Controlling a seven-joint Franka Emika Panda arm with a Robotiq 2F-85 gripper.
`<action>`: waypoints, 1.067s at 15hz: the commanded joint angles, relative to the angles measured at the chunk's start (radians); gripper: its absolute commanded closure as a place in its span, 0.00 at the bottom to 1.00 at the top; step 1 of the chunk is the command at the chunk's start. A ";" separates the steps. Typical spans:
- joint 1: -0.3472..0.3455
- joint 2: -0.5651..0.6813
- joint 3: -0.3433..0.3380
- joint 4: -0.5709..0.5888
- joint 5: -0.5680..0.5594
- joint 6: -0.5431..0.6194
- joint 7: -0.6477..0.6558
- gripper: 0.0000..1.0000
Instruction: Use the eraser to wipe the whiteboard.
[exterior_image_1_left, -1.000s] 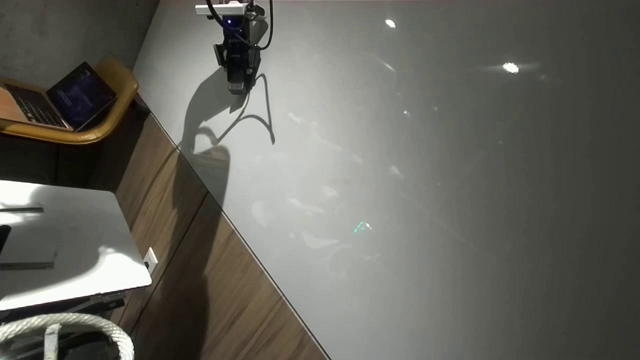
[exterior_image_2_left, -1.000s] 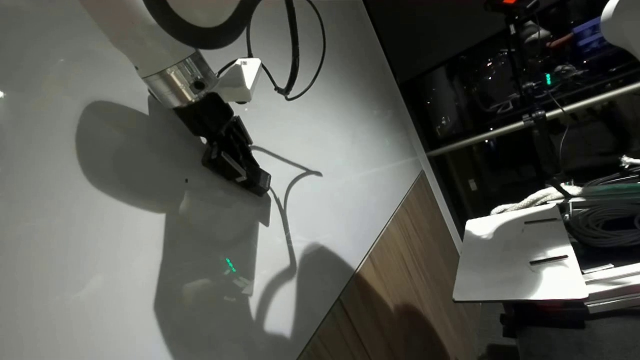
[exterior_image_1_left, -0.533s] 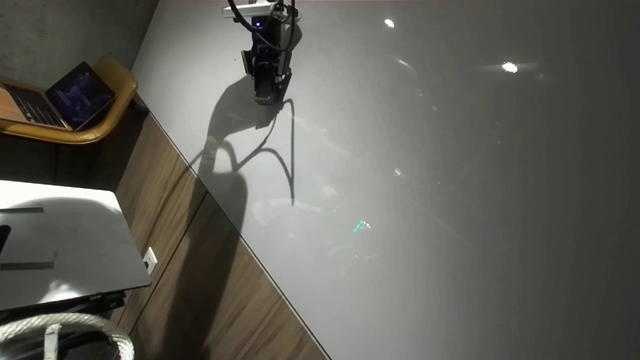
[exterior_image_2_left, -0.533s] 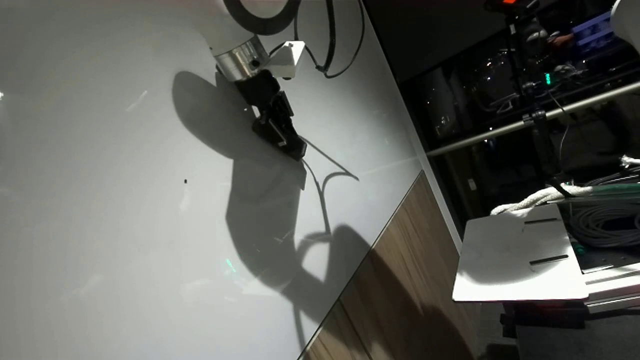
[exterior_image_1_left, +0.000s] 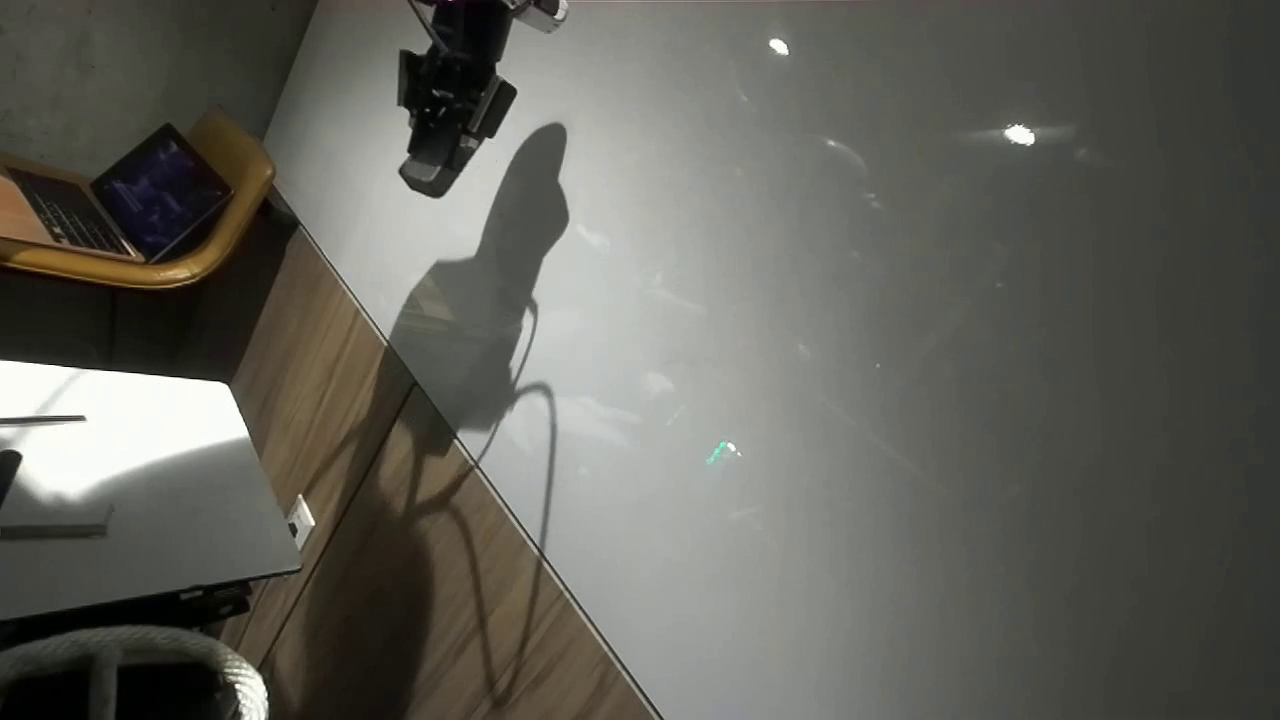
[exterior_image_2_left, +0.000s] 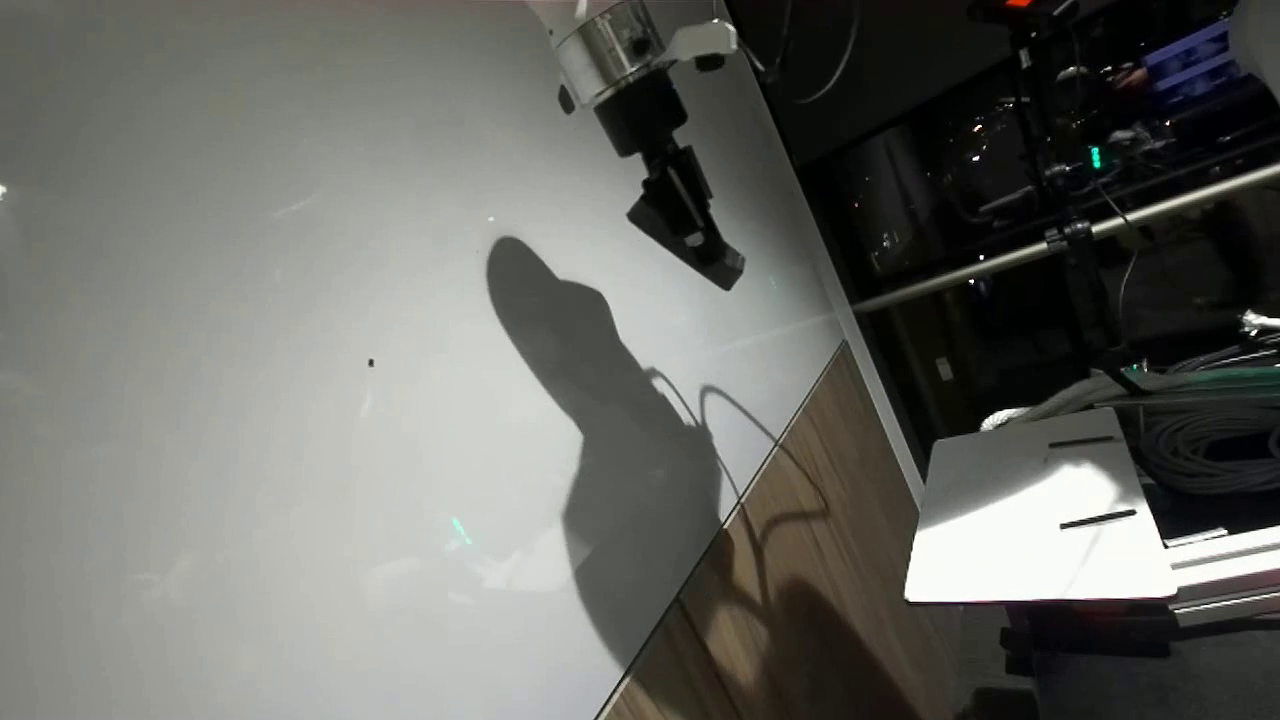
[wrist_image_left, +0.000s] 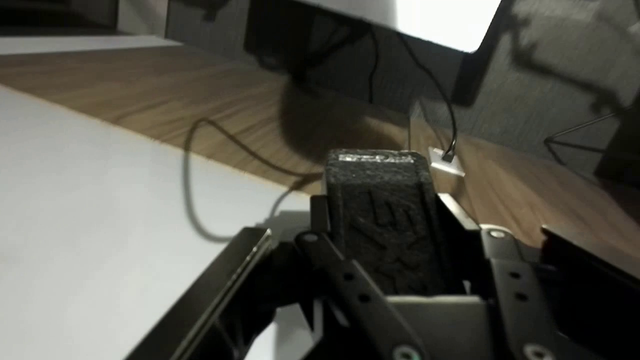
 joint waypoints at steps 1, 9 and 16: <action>-0.033 -0.173 -0.046 -0.236 0.105 -0.015 -0.061 0.71; -0.122 0.040 -0.122 -0.321 0.120 0.170 -0.104 0.71; -0.119 0.198 -0.103 -0.301 0.217 0.165 -0.099 0.71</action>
